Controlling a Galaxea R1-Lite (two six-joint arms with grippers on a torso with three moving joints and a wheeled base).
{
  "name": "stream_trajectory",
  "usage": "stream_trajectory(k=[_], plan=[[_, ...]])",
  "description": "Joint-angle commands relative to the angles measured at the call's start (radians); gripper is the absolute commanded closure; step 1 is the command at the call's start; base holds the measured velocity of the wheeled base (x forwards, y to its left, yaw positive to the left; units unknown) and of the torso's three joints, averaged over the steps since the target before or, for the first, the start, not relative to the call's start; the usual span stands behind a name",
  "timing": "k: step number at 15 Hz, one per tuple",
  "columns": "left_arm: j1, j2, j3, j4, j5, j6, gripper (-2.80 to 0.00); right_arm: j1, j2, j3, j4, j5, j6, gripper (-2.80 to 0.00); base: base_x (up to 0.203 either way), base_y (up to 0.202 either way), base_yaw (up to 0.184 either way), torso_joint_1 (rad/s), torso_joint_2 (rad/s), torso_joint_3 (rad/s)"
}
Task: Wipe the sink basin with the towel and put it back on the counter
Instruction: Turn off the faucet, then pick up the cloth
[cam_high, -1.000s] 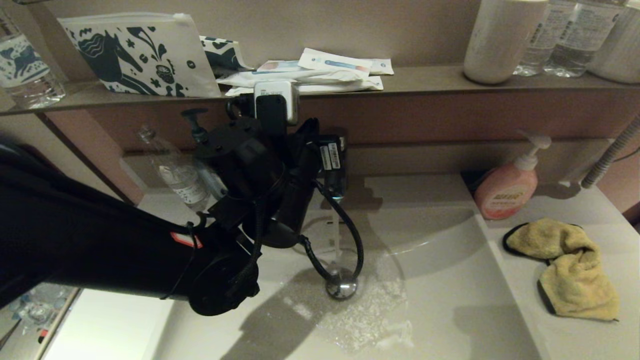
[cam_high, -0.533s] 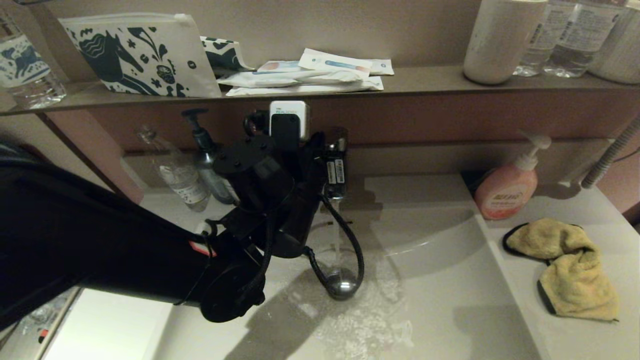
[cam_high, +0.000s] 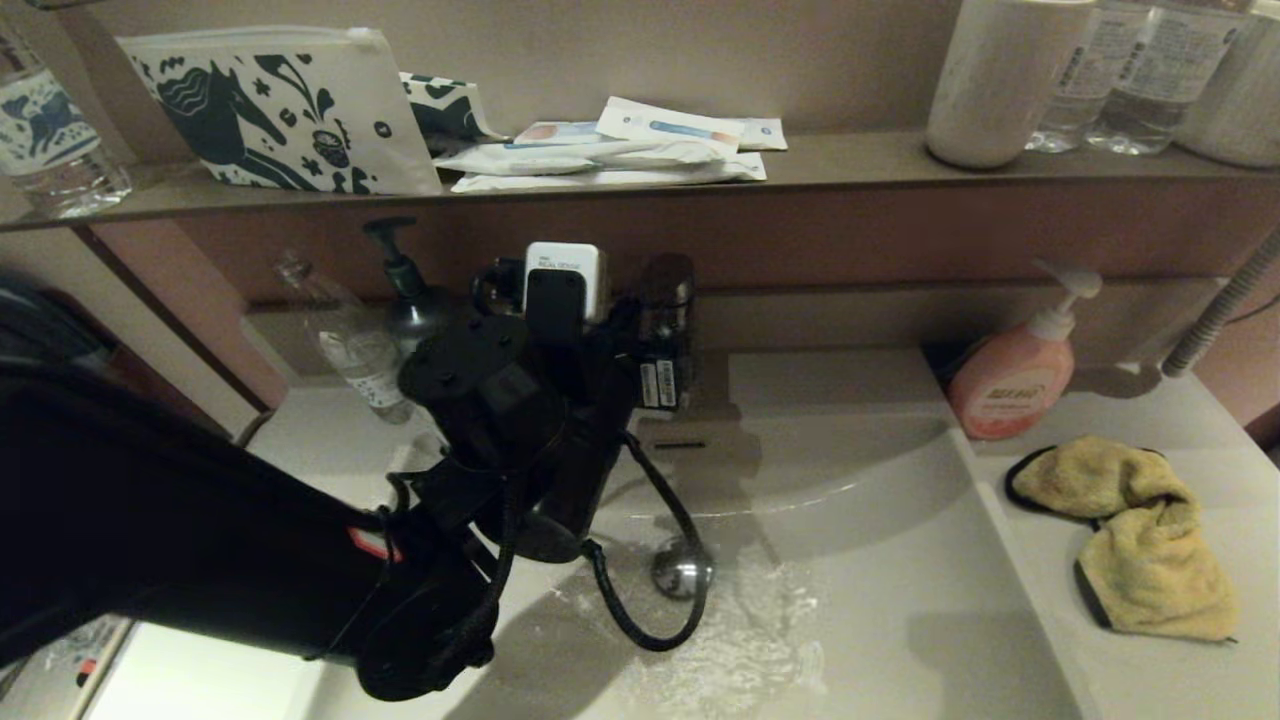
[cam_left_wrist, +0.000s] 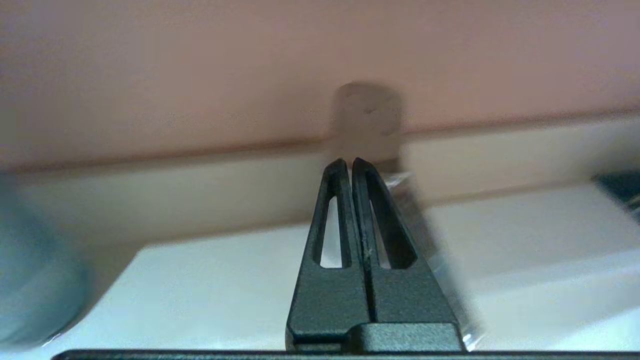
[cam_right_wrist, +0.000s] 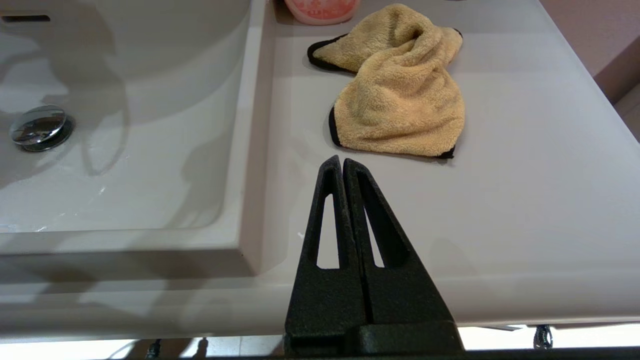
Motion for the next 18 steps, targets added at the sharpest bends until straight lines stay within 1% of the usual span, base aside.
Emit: stream_trajectory(k=[1,3,4,6,8,10,13,14,15,18], plan=[[0.002,-0.081,0.076,-0.015,0.004,0.0,0.0,0.0,0.002,-0.001,0.0,0.0,0.001,0.0,0.0,0.0,0.0,0.0,0.0,0.0],[0.008,-0.121,0.196,-0.06,0.005,-0.004,0.0,0.0,0.002,0.0,0.0,0.0,-0.001,0.0,0.0,0.0,0.0,0.0,0.0,0.0],[0.029,-0.147,0.245,-0.113,0.004,-0.002,0.0,0.0,0.002,0.001,0.0,0.0,0.0,0.0,0.0,0.0,0.0,0.0,0.0,0.0],[0.057,-0.194,0.357,-0.148,0.0,-0.006,0.0,0.0,0.002,0.001,0.0,0.0,0.0,0.0,0.0,0.0,0.0,0.0,0.0,0.0],[0.082,-0.224,0.455,-0.188,-0.014,-0.026,0.0,0.0,0.002,-0.001,0.0,0.0,0.0,0.0,0.0,0.0,0.0,0.0,0.0,0.0],[0.103,-0.262,0.506,-0.224,-0.019,-0.026,0.0,0.0,0.002,-0.001,0.0,0.0,0.0,0.0,0.0,0.0,0.0,0.0,0.0,0.0],[0.104,-0.28,0.606,-0.237,-0.017,-0.033,0.0,0.0,0.002,0.0,0.0,0.0,0.0,0.0,0.0,0.0,0.0,0.0,0.0,0.0],[0.103,-0.285,0.623,-0.258,-0.015,-0.032,0.0,0.0,0.002,0.0,0.0,0.0,0.0,0.0,0.0,0.0,0.0,0.0,0.0,0.0],[0.103,-0.284,0.633,-0.26,-0.007,-0.028,0.0,0.0,0.002,0.0,0.0,0.0,0.0,0.0,0.0,0.0,0.0,0.0,0.0,0.0],[0.101,-0.291,0.666,-0.26,0.047,-0.025,0.0,0.0,0.002,-0.001,0.0,0.0,-0.001,0.0,0.0,0.0,0.0,0.0,0.0,0.0]])
